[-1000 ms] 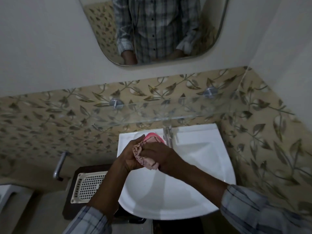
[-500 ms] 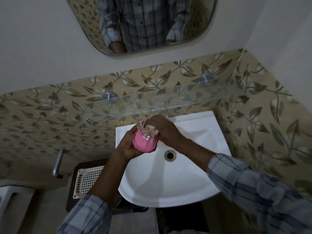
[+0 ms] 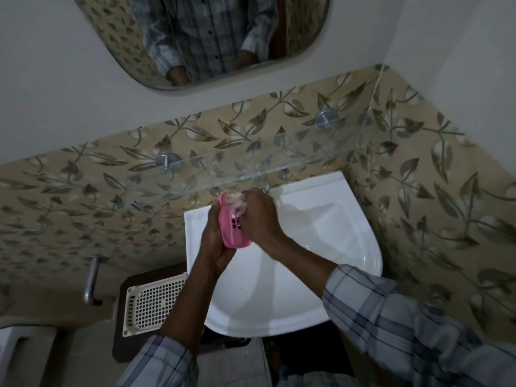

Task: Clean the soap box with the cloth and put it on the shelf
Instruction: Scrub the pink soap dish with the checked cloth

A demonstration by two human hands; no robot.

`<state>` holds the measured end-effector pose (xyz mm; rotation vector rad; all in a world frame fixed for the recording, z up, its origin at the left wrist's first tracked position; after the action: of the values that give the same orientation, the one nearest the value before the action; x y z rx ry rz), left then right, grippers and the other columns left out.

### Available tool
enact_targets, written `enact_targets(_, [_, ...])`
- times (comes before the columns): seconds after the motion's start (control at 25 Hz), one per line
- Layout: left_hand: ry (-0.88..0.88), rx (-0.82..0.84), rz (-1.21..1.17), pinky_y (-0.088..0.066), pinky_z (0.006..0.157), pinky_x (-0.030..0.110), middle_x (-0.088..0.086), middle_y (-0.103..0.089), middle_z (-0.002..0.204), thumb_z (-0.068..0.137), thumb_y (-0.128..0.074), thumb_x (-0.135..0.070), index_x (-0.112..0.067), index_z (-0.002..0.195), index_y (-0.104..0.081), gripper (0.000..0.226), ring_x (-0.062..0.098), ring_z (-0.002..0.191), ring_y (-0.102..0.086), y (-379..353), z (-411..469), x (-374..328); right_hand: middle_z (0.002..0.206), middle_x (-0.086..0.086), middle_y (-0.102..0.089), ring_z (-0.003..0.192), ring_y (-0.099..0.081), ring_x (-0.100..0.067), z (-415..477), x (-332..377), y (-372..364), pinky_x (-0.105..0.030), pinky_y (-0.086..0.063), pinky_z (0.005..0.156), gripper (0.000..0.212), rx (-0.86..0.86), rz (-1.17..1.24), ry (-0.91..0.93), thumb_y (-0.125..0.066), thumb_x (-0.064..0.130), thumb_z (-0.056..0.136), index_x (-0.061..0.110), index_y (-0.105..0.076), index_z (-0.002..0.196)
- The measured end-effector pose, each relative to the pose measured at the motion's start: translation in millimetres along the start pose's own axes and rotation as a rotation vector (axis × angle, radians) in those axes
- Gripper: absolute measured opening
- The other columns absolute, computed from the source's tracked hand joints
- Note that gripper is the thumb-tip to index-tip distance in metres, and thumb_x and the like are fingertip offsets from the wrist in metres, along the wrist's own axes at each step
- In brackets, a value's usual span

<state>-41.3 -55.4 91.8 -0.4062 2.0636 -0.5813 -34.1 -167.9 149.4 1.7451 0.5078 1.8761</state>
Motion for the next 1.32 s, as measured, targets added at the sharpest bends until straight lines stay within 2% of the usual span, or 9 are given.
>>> enact_targets(0.08, [0.045,0.004,-0.051,-0.063,0.073,0.042,0.016,-0.077,0.102,0.091,-0.046,-0.045,-0.005,0.106,-0.075,0.052,0.028,0.089,-0.076,3.4,1.4,-13.3,0.115,-0.026,-0.066,0.107,-0.062,-0.039,-19.9,16.5,2.4,-0.039,-0.05,0.091,0.043,0.067,0.066,0.414,-0.064,-0.004,0.073,-0.005,-0.068,0.116])
enact_targets(0.28, [0.298,0.057,-0.037,-0.06,0.073,0.055,0.028,-0.073,0.105,0.089,-0.051,-0.042,0.008,0.106,-0.073,0.056,0.04,0.088,-0.075,4.0,-2.2,-20.2,0.109,-0.026,-0.071,0.106,-0.065,-0.042,-26.5,3.5,10.4,-0.055,-0.05,0.096,0.036,0.195,0.054,0.734,-0.061,-0.018,0.071,-0.009,-0.072,0.104])
enact_targets(0.56, [0.354,0.076,-0.038,-0.062,0.073,0.052,0.023,-0.076,0.101,0.081,-0.062,-0.037,0.005,0.099,-0.077,0.048,0.035,0.085,-0.076,-3.7,-6.3,-19.1,0.106,-0.029,-0.069,0.101,-0.065,-0.046,-33.6,8.8,12.8,-0.053,-0.052,0.091,0.037,0.073,0.11,0.697,-0.048,0.006,0.08,-0.009,-0.072,0.104])
enact_targets(0.68, [0.355,0.093,-0.037,-0.062,0.071,0.052,0.024,-0.076,0.096,0.07,-0.071,-0.032,0.007,0.096,-0.077,0.047,0.035,0.081,-0.076,-5.6,-10.0,-20.2,0.107,-0.03,-0.069,0.103,-0.064,-0.045,-35.7,14.8,5.0,-0.055,-0.051,0.092,0.031,0.145,0.084,0.753,-0.062,-0.013,0.077,-0.008,-0.072,0.106])
enact_targets(0.8, [0.336,0.056,-0.104,-0.06,0.071,0.056,0.027,-0.074,0.103,0.093,-0.053,-0.038,0.008,0.101,-0.075,0.051,0.04,0.085,-0.075,2.5,-7.1,-24.4,0.108,-0.029,-0.069,0.104,-0.064,-0.044,-26.9,6.6,5.0,-0.058,-0.052,0.089,0.038,0.134,0.08,0.693,-0.063,-0.015,0.071,-0.007,-0.073,0.106])
enact_targets(0.96, [0.351,0.088,-0.121,-0.058,0.074,0.055,0.028,-0.073,0.104,0.087,-0.053,-0.037,0.004,0.113,-0.069,0.051,0.041,0.09,-0.068,3.2,-12.3,-25.4,0.107,-0.023,-0.071,0.105,-0.064,-0.041,-15.9,5.4,10.0,-0.057,-0.047,0.096,0.028,0.171,0.072,0.87,-0.058,0.018,0.095,-0.004,-0.075,0.101])
enact_targets(1.12, [0.351,0.129,-0.066,-0.058,0.074,0.056,0.029,-0.072,0.107,0.081,-0.06,-0.034,0.007,0.112,-0.071,0.053,0.042,0.09,-0.072,5.3,-18.1,-29.2,0.105,-0.021,-0.072,0.103,-0.065,-0.036,-22.2,-4.1,1.6,-0.054,-0.041,0.103,0.02,0.147,0.106,0.978,-0.057,0.008,0.091,0.003,-0.074,0.1])
enact_targets(1.24, [0.356,0.114,-0.056,-0.058,0.073,0.056,0.029,-0.073,0.103,0.067,-0.079,-0.029,0.006,0.1,-0.077,0.048,0.043,0.083,-0.074,10.0,-22.7,-30.0,0.102,-0.021,-0.073,0.1,-0.067,-0.037,-14.1,-12.9,5.6,-0.059,-0.044,0.097,0.019,0.145,0.056,0.873,-0.064,-0.007,0.082,-0.002,-0.075,0.097])
enact_targets(1.32, [0.358,0.141,-0.002,-0.058,0.077,0.056,0.028,-0.073,0.109,0.074,-0.073,-0.032,0.006,0.105,-0.075,0.05,0.043,0.091,-0.073,9.0,-21.2,-30.5,0.103,-0.02,-0.073,0.1,-0.067,-0.034,-16.8,-10.8,6.6,-0.055,-0.044,0.099,0.022,0.153,0.079,0.96,-0.056,0.007,0.096,-0.001,-0.076,0.099])
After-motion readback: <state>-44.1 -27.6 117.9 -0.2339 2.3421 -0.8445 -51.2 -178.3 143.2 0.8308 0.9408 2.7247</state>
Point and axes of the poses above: each hand's wrist, its own z-axis towards the middle knuckle, its own y-axis out of the back of the hand, x = y × z, the point moved 5 cm from there along z, towards the middle knuckle
